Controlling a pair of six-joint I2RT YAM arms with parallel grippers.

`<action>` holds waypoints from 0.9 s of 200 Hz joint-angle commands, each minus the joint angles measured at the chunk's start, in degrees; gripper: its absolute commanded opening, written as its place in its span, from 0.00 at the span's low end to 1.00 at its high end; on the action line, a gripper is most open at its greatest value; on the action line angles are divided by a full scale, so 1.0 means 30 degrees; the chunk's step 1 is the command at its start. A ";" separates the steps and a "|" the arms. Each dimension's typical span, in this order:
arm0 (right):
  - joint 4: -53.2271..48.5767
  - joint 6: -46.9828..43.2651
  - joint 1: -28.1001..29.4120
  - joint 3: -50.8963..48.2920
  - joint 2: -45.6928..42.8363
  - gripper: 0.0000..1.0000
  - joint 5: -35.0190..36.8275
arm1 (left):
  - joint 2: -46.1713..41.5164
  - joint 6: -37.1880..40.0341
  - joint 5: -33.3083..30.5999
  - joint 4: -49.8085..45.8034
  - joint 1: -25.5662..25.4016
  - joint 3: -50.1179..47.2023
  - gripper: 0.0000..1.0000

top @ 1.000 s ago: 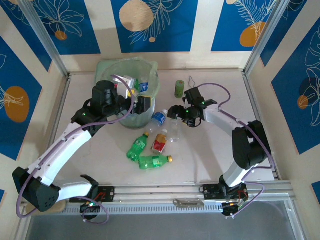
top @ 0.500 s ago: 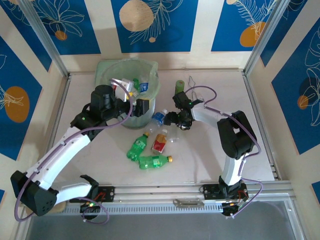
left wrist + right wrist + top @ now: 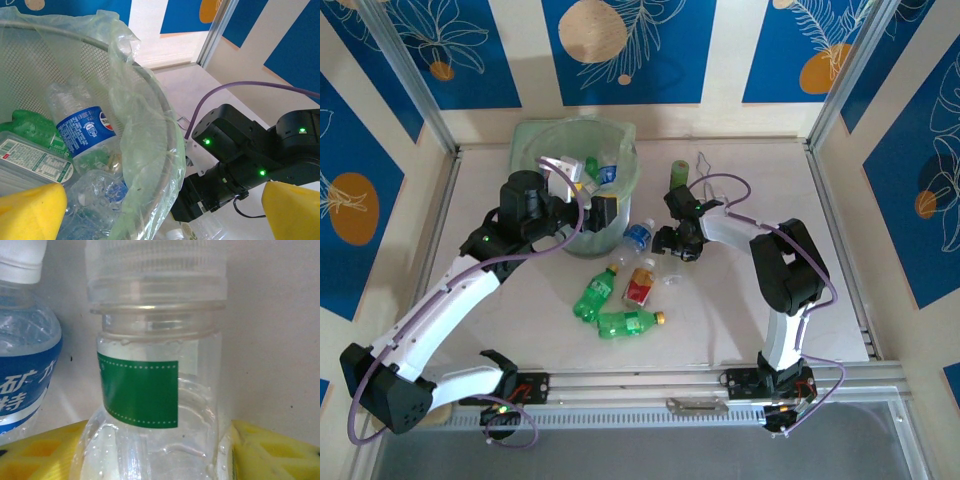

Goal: Put the plastic bottles in the bin

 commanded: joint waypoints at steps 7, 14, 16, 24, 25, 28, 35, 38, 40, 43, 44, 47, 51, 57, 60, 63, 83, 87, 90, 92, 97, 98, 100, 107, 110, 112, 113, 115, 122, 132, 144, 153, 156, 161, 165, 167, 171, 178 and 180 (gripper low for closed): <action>-0.0153 -0.0173 -0.0186 0.0144 -0.0299 0.58 0.0008 | -0.0211 0.0089 -0.0335 0.0534 -0.0130 -0.0060 1.00; -0.0055 -0.0147 -0.0258 0.0089 -0.0527 0.57 -0.0077 | -0.0176 0.0111 -0.0342 0.0530 -0.0118 -0.0040 1.00; -0.0046 -0.0144 -0.0287 0.0067 -0.0590 0.56 -0.0106 | -0.0155 0.0102 -0.0342 0.0531 -0.0111 -0.0012 1.00; 0.0115 -0.0060 -0.0419 -0.0038 -0.0924 0.56 -0.0259 | -0.0089 0.0074 -0.0370 0.0503 -0.0119 0.0058 1.00; 0.0139 -0.0058 -0.0431 -0.0047 -0.0977 0.56 -0.0280 | -0.0084 0.0067 -0.0371 0.0502 -0.0119 0.0062 1.00; 0.0196 -0.0001 -0.0489 -0.0078 -0.1127 0.56 -0.0386 | -0.0058 0.0060 -0.0371 0.0465 -0.0119 0.0113 1.00; 0.0380 0.0118 -0.0678 -0.0199 -0.1526 0.55 -0.0741 | -0.0007 0.0059 -0.0343 0.0421 -0.0115 0.0184 1.00; 0.0497 0.0168 -0.0765 -0.0239 -0.1704 0.55 -0.0916 | 0.0022 0.0034 -0.0342 0.0389 -0.0118 0.0249 1.00; 0.0590 0.0213 -0.0824 -0.0293 -0.1851 0.55 -0.1033 | 0.0056 0.0031 -0.0342 0.0385 -0.0118 0.0287 1.00; 0.0754 0.0297 -0.0912 -0.0365 -0.2093 0.55 -0.1235 | 0.0081 0.0030 -0.0316 0.0351 -0.0111 0.0324 1.00; 0.0824 0.0311 -0.0941 -0.0387 -0.2133 0.55 -0.1295 | 0.0089 0.0030 -0.0300 0.0324 -0.0115 0.0327 1.00; 0.0996 0.0404 -0.1044 -0.0494 -0.2399 0.55 -0.1491 | 0.0136 0.0004 -0.0271 0.0285 -0.0122 0.0384 1.00; 0.1271 0.0515 -0.1175 -0.0613 -0.2759 0.54 -0.1761 | 0.0176 -0.0021 -0.0224 0.0215 -0.0121 0.0465 1.00; 0.1695 0.0760 -0.1402 -0.0846 -0.3319 0.54 -0.2129 | 0.0280 -0.0043 -0.0113 0.0156 -0.0119 0.0600 1.00; 0.1925 0.0900 -0.1508 -0.0958 -0.3602 0.53 -0.2368 | 0.0321 -0.0078 -0.0035 0.0107 -0.0144 0.0645 1.00; 0.2162 0.1020 -0.1653 -0.1067 -0.3872 0.53 -0.2577 | 0.0352 -0.0108 0.0041 0.0119 -0.0133 0.0691 0.99; 0.3770 0.2032 -0.2542 -0.1727 -0.5694 0.52 -0.3931 | 0.0666 -0.0398 0.0552 0.0111 -0.0217 0.0907 1.00; 0.4076 0.2245 -0.2702 -0.1840 -0.6041 0.52 -0.4195 | 0.0718 -0.0425 0.0642 0.0144 -0.0255 0.0961 1.00; 0.4325 0.2393 -0.2820 -0.1906 -0.6286 0.52 -0.4373 | 0.0760 -0.0426 0.0667 0.0149 -0.0304 0.0991 1.00; 0.4477 0.2497 -0.2898 -0.1962 -0.6439 0.51 -0.4497 | 0.0790 -0.0435 0.0679 0.0150 -0.0333 0.1008 1.00; 0.4807 0.2772 -0.3092 -0.2057 -0.6832 0.51 -0.4760 | 0.0842 -0.0437 0.0734 0.0193 -0.0440 0.1101 1.00; 0.4902 0.2823 -0.3130 -0.2068 -0.6920 0.51 -0.4815 | 0.0835 -0.0423 0.0738 0.0201 -0.0470 0.1111 1.00; 0.5061 0.2935 -0.3188 -0.2098 -0.7074 0.51 -0.4894 | 0.0867 -0.0435 0.0756 0.0185 -0.0536 0.1125 1.00; 0.5572 0.3295 -0.3379 -0.2215 -0.7603 0.51 -0.5206 | 0.0952 -0.0401 0.0771 0.0236 -0.0734 0.1219 1.00; 0.5779 0.3439 -0.3454 -0.2271 -0.7803 0.50 -0.5319 | 0.0995 -0.0368 0.0790 0.0256 -0.0822 0.1279 1.00; 0.5939 0.3557 -0.3481 -0.2280 -0.7924 0.50 -0.5393 | 0.1017 -0.0377 0.0791 0.0286 -0.0895 0.1292 1.00; 0.6024 0.3626 -0.3500 -0.2311 -0.8008 0.51 -0.5425 | 0.1011 -0.0364 0.0781 0.0277 -0.0932 0.1294 1.00; 0.6176 0.3743 -0.3544 -0.2349 -0.8166 0.50 -0.5500 | 0.1043 -0.0339 0.0796 0.0291 -0.0996 0.1347 1.00; 0.6705 0.4154 -0.3676 -0.2469 -0.8612 0.50 -0.5721 | 0.1161 -0.0299 0.0800 0.0329 -0.1235 0.1495 1.00; 0.7549 0.4748 -0.3796 -0.2683 -0.9274 0.49 -0.5957 | 0.1311 -0.0314 0.0799 0.0464 -0.1612 0.1645 1.00; 0.8682 0.5409 -0.3834 -0.3036 -0.9949 0.48 -0.6143 | 0.1520 -0.0465 0.0857 0.0790 -0.2006 0.1783 1.00; 0.9428 0.5842 -0.3842 -0.3309 -1.0447 0.48 -0.6213 | 0.1730 -0.0659 0.0959 0.1156 -0.2290 0.1798 1.00; 0.9667 0.5959 -0.3838 -0.3378 -1.0613 0.48 -0.6218 | 0.1802 -0.0781 0.1022 0.1297 -0.2400 0.1820 1.00; 1.0031 0.6164 -0.3798 -0.3514 -1.0878 0.48 -0.6242 | 0.1940 -0.0938 0.1111 0.1554 -0.2572 0.1771 1.00; 1.0365 0.6308 -0.3788 -0.3606 -1.1036 0.48 -0.6233 | 0.2045 -0.1072 0.1190 0.1721 -0.2678 0.1787 1.00; 1.0521 0.6384 -0.3784 -0.3661 -1.1120 0.48 -0.6237 | 0.2093 -0.1124 0.1206 0.1802 -0.2773 0.1793 1.00; 1.0820 0.6505 -0.3739 -0.3748 -1.1280 0.47 -0.6229 | 0.2210 -0.1230 0.1260 0.1969 -0.2950 0.1820 1.00; 1.1319 0.6703 -0.3656 -0.3901 -1.1545 0.47 -0.6220 | 0.2449 -0.1391 0.1324 0.2246 -0.3234 0.1832 1.00; 1.1433 0.6732 -0.3627 -0.3933 -1.1628 0.47 -0.6197 | 0.2509 -0.1453 0.1349 0.2322 -0.3307 0.1826 1.00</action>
